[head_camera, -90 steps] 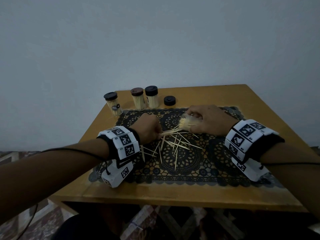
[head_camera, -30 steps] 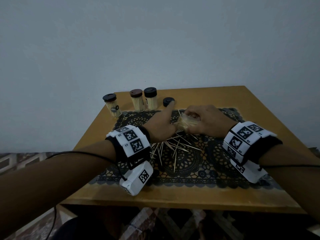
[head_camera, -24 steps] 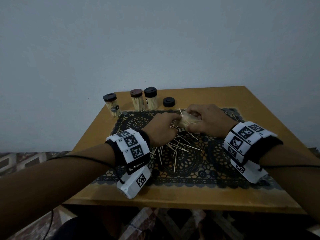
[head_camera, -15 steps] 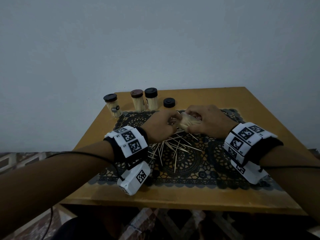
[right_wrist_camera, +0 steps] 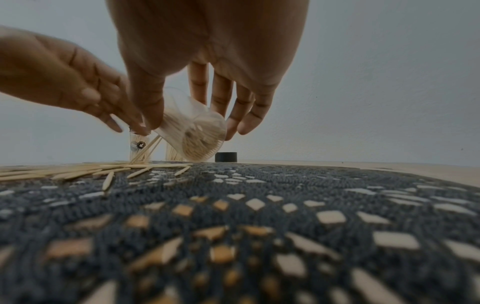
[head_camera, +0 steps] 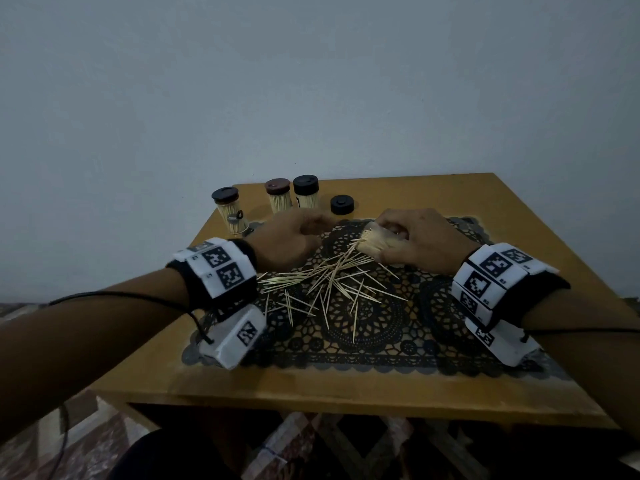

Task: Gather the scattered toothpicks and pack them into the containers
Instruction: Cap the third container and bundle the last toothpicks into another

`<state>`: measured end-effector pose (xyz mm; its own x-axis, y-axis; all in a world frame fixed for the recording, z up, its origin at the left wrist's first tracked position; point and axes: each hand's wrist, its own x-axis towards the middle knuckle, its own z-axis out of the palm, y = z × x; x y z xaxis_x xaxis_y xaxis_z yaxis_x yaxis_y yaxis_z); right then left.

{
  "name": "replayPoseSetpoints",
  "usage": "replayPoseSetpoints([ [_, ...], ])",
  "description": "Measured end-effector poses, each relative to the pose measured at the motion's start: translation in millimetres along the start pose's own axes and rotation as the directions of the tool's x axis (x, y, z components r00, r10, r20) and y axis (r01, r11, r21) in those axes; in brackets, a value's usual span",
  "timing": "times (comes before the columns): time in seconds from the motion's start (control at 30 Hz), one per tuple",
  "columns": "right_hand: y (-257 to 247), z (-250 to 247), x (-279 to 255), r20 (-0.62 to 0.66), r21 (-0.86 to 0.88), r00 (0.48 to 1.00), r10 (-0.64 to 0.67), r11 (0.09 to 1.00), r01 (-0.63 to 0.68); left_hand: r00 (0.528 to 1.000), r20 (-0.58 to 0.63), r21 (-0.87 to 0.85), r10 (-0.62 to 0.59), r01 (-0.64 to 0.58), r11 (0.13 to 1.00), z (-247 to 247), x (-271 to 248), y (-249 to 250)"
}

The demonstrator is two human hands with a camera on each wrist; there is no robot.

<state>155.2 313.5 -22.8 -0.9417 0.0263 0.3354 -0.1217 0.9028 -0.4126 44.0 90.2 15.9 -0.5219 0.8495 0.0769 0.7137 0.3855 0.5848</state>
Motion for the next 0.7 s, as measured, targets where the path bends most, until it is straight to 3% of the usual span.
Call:
replayPoseSetpoints([
  [0.1, 0, 0, 1, 0.009, -0.005, 1.000, 0.017, 1.000, -0.016, 0.982, 0.105, 0.364, -0.160, 0.111, 0.925, -20, -13, -31],
  [0.2, 0, 0, 1, 0.028, 0.007, 0.999, 0.027, 1.000, -0.028, 0.898, 0.249, 0.515, -0.363, 0.195, 0.835, -22, -31, -49],
  [0.33, 0, 0, 1, 0.042, 0.002, 0.999, 0.035, 0.999, -0.035, 0.926, 0.209, 0.589, -0.316, 0.139, 0.796, -12, -35, -54],
  [0.5, -1, -1, 0, 0.041, -0.009, 0.998, 0.045, 0.999, -0.045, 0.973, 0.124, 0.483, -0.195, 0.112, 0.868, -2, -30, -54],
  [0.7, -3, -2, 0, 0.046, -0.001, 0.997, 0.062, 0.998, -0.062, 0.984, 0.094, 0.460, -0.152, 0.092, 0.883, -3, -21, -56],
])
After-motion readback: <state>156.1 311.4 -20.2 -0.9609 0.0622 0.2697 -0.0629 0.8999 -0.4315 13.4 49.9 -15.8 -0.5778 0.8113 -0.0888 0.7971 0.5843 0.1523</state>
